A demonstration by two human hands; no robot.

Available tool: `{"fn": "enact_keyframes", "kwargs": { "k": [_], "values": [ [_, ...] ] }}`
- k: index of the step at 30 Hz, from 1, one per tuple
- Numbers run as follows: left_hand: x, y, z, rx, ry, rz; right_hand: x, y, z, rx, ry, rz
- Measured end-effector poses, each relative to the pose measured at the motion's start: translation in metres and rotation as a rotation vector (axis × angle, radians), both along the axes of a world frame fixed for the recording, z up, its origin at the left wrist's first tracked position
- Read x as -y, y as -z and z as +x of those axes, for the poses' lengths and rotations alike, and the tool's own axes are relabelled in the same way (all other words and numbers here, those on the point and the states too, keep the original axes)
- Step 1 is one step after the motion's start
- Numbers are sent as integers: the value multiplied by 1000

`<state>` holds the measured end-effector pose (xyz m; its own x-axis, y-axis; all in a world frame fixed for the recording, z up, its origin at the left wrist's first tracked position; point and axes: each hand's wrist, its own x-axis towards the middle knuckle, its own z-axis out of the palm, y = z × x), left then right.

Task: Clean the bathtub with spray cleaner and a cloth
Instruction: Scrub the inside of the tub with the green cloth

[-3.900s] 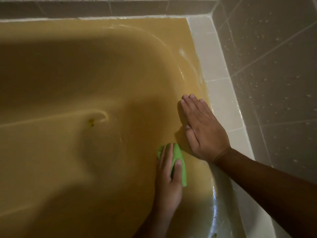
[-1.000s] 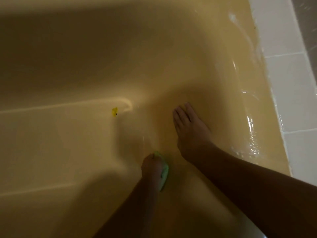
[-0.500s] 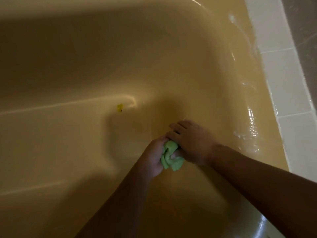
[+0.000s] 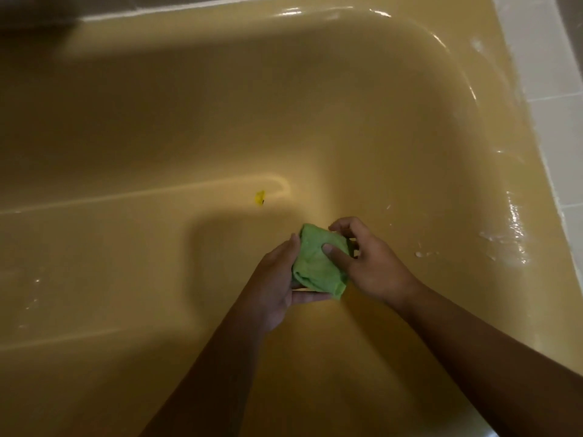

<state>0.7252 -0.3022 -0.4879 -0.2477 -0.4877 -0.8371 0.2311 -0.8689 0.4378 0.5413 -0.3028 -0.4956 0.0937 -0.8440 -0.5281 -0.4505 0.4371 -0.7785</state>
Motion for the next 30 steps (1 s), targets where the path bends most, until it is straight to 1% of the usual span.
{"fn": "enact_keyframes", "kwargs": {
  "k": [4, 6, 9, 11, 14, 18, 20, 22, 23, 25, 27, 28, 30],
  "values": [
    [6, -17, 20, 72, -63, -13, -13, -12, 21, -139, -112, -204],
    [11, -27, 29, 79, -83, -27, -19, -26, 31, -148, -156, -251],
    [18, -44, 38, 90, -65, -94, -25, -45, 43, -145, -267, -264],
    [21, -56, 42, 102, -26, -138, -22, -54, 50, -113, -240, -285],
    [23, -67, 51, 123, 48, -185, -11, -69, 56, -44, -109, -325],
    [24, -75, 74, 220, 133, -231, 10, -102, 54, 87, 173, -209],
    [22, -80, 87, 268, 259, -263, 19, -121, 55, 196, 279, -114],
    [22, -85, 99, 289, 411, -349, 26, -140, 58, 328, 278, -13],
    [23, -88, 104, 273, 440, -413, 29, -150, 60, 365, 245, 26],
    [26, -101, 110, 175, 362, -513, 32, -165, 67, 421, 183, 78],
    [30, -119, 109, 48, 255, -575, 36, -174, 75, 486, 173, 100],
    [32, -128, 106, 21, 251, -606, 39, -177, 78, 544, 202, 101],
    [35, -142, 98, 41, 276, -671, 44, -185, 84, 686, 308, 131]
  ]
}}
